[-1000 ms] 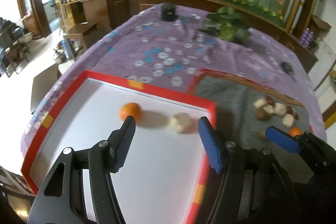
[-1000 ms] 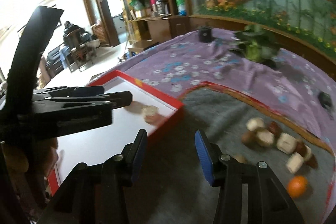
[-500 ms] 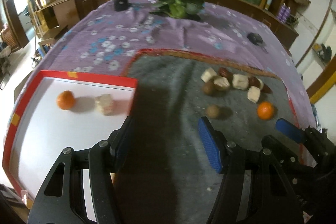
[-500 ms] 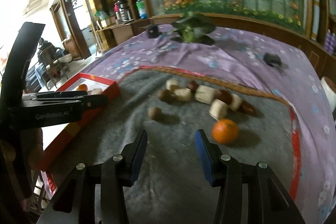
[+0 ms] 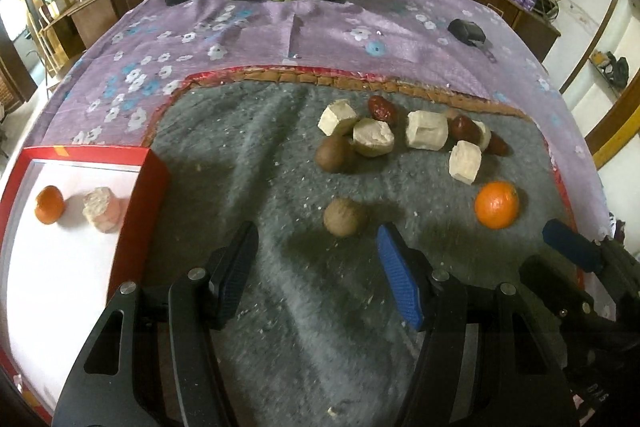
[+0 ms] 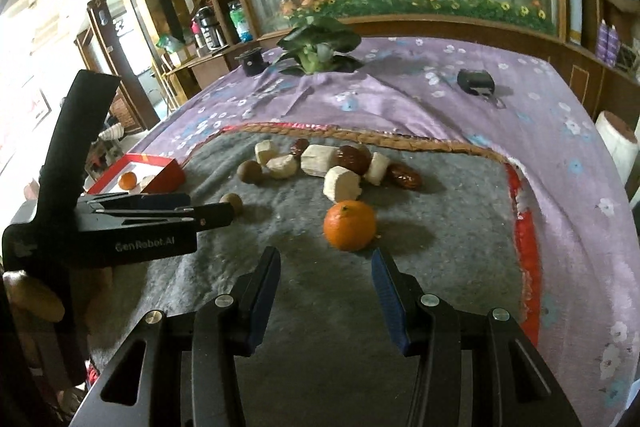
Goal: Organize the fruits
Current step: 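Move both grippers back over the gray mat toward the remaining fruit, then grasp a brown round fruit with the left gripper while the right grasps an orange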
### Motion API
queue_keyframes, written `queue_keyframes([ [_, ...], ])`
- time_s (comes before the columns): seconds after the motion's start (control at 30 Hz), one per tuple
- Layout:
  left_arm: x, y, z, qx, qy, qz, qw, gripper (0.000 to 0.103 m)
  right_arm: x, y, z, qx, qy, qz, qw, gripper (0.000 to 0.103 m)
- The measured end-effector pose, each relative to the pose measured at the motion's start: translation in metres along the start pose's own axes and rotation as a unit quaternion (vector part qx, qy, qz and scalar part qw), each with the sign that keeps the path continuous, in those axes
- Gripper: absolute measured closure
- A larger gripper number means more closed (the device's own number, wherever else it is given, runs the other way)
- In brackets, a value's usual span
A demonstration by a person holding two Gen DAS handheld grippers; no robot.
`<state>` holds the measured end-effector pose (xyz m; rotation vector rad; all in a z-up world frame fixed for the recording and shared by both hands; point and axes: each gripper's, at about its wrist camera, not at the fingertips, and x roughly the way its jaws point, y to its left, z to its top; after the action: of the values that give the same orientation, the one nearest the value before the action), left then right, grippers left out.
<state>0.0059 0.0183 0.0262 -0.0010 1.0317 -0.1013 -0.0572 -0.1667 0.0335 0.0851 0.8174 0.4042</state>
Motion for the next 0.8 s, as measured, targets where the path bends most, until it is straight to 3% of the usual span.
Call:
queue_keyframes([
  [0.4,0.016,-0.006,0.003,0.003,0.008,0.003,1.0,0.041,0.043,-0.006,0.02,-0.02,0.026,-0.025,0.999,0.056],
  [0.5,0.017,-0.007,0.003,0.003,0.007,0.006,1.0,0.041,0.05,-0.01,0.018,-0.014,0.039,-0.034,0.999,0.068],
  [0.57,0.016,-0.006,0.003,0.002,0.001,0.003,1.0,0.041,0.046,-0.006,0.016,-0.024,0.036,-0.026,0.999,0.068],
  [0.6,0.016,-0.005,0.002,-0.001,-0.002,0.001,1.0,0.044,0.046,-0.006,0.016,-0.024,0.036,-0.026,0.999,0.068],
  [0.67,0.015,-0.001,0.002,-0.005,-0.009,0.006,0.9999,0.073,0.044,-0.003,0.016,-0.029,0.033,-0.031,0.999,0.069],
  [0.73,0.014,0.008,0.002,-0.014,-0.008,0.001,0.9999,0.081,0.041,-0.001,0.015,-0.029,0.03,-0.028,0.999,0.069],
  [0.8,0.011,0.014,0.001,-0.022,-0.004,-0.012,0.9997,0.081,0.034,0.002,0.014,-0.03,0.023,-0.025,0.999,0.069],
])
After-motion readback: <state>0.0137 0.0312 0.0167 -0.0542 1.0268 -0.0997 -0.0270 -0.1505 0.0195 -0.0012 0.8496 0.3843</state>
